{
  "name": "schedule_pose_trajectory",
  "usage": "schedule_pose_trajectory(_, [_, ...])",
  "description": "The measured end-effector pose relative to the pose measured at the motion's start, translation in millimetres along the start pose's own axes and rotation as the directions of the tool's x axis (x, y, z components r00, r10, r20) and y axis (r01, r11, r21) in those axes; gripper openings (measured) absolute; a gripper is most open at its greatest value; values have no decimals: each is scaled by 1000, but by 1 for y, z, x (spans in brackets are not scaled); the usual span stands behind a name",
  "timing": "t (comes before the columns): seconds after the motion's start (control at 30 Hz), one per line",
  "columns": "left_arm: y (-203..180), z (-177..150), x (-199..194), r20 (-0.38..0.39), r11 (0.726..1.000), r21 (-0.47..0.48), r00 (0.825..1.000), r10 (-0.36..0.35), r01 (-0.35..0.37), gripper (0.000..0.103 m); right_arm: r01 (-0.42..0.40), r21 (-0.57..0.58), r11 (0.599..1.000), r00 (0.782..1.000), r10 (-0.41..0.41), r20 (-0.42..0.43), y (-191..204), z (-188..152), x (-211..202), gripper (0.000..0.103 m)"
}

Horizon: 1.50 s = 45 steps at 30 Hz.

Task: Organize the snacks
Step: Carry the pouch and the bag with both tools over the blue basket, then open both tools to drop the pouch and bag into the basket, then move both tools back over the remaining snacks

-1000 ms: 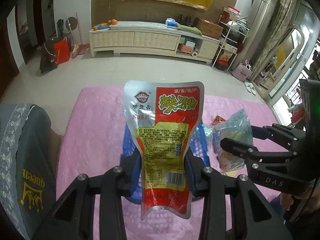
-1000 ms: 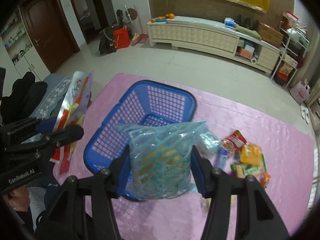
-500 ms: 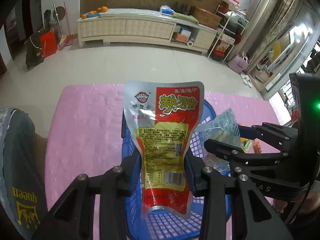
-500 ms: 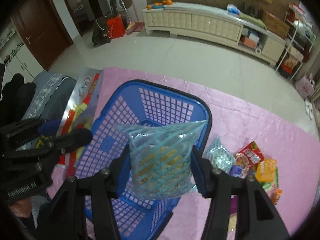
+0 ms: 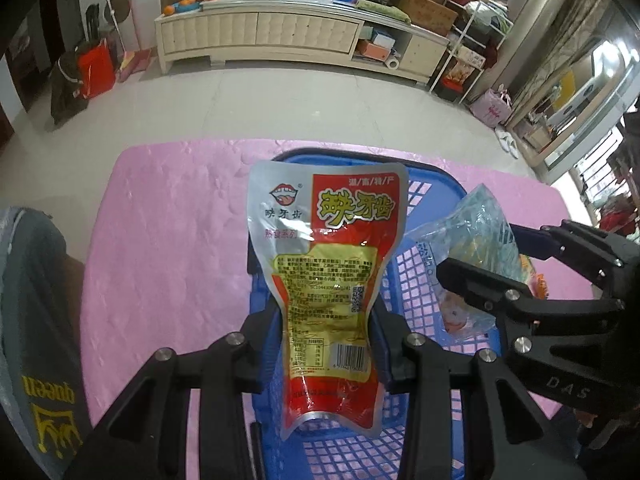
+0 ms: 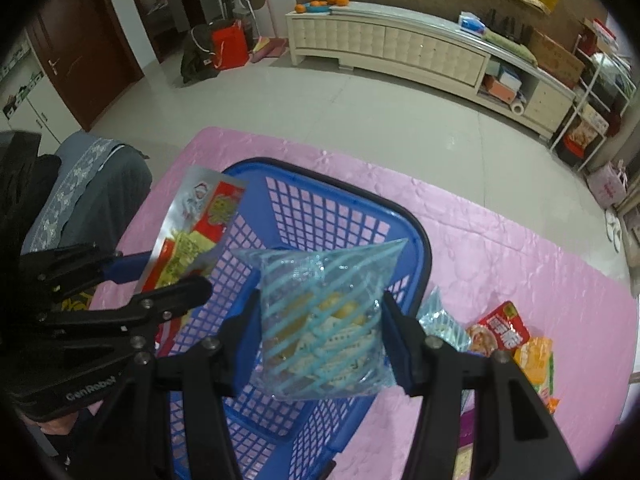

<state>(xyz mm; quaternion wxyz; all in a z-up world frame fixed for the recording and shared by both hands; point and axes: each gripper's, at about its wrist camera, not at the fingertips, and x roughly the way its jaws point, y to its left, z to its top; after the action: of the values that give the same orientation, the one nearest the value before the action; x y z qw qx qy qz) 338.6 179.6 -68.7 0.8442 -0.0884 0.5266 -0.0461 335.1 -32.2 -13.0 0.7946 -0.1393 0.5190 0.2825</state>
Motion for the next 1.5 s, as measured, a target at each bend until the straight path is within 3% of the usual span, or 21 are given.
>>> schedule_pose_trajectory(0.17, [-2, 4, -1, 4, 999, 14, 999, 46, -47, 50, -2, 21, 1000, 1000, 2, -9, -6, 3, 5, 63])
schedule_pose_trajectory(0.23, [1, 1, -2, 9, 997, 16, 997, 74, -74, 56, -2, 23, 1000, 1000, 3, -13, -8, 2, 5, 72])
schedule_pose_trajectory(0.33, [5, -2, -5, 14, 998, -6, 998, 58, -58, 63, 18, 35, 999, 1000, -19, 15, -13, 0, 0, 88])
schedule_pose_trajectory(0.5, [1, -5, -12, 27, 997, 11, 996, 81, -81, 72, 33, 67, 997, 998, -37, 53, -18, -5, -18, 89])
schedule_pose_trajectory(1.17, [-57, -47, -122, 165, 995, 39, 982, 88, -96, 72, 54, 99, 994, 989, -67, 131, -23, -50, -120, 89])
schedule_pose_trajectory(1.5, [-104, -70, -140, 193, 992, 92, 979, 62, -81, 72, 65, 135, 989, 982, -87, 167, -45, -89, -158, 89])
